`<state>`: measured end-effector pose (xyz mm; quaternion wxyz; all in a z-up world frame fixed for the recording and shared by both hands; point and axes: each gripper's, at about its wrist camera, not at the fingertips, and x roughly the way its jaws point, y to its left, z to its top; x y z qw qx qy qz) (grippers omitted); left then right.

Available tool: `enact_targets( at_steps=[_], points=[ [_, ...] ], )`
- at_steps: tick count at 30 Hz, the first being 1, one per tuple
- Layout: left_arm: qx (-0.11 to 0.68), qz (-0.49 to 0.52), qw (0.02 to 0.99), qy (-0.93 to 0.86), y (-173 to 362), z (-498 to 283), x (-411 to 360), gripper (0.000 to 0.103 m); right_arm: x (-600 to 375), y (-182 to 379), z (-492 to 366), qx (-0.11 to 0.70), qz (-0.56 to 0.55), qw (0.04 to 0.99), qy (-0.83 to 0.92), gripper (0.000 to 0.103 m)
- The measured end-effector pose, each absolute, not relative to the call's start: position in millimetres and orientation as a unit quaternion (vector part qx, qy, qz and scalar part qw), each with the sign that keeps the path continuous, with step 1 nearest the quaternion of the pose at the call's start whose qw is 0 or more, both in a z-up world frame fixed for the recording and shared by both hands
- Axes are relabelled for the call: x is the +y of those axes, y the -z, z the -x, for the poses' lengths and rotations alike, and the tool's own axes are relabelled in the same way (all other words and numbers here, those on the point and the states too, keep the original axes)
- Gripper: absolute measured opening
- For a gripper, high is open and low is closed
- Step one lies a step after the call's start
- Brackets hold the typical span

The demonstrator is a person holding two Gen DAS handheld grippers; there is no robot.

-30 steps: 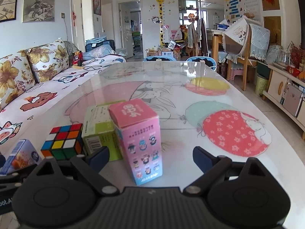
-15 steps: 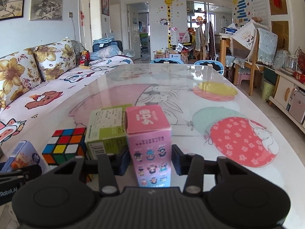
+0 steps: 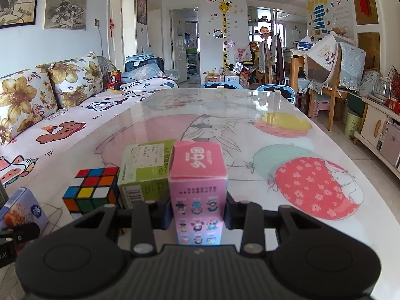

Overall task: Organize rigid objects
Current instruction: 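Grasp the blue-and-white carton with the left gripper while the right gripper grasps the pink figure box, then carry the blue carton and pink figure box over the cardboard box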

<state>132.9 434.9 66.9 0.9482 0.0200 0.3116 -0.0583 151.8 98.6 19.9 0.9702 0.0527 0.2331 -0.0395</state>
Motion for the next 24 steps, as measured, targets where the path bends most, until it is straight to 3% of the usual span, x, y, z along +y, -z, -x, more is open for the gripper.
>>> enact_targets(
  at_steps=[13,24],
  points=[
    [0.292,0.007,0.956,0.026,-81.7,-115.3,436.7,0.028,104.3,-22.0,-127.3,0.213,-0.011,0.976,0.056,0.035],
    [0.268,0.016,0.963,0.019,-96.5,-107.8,449.7,0.028,103.3,-26.7,-118.5,0.22,-0.045,0.972,0.064,0.035]
  ],
)
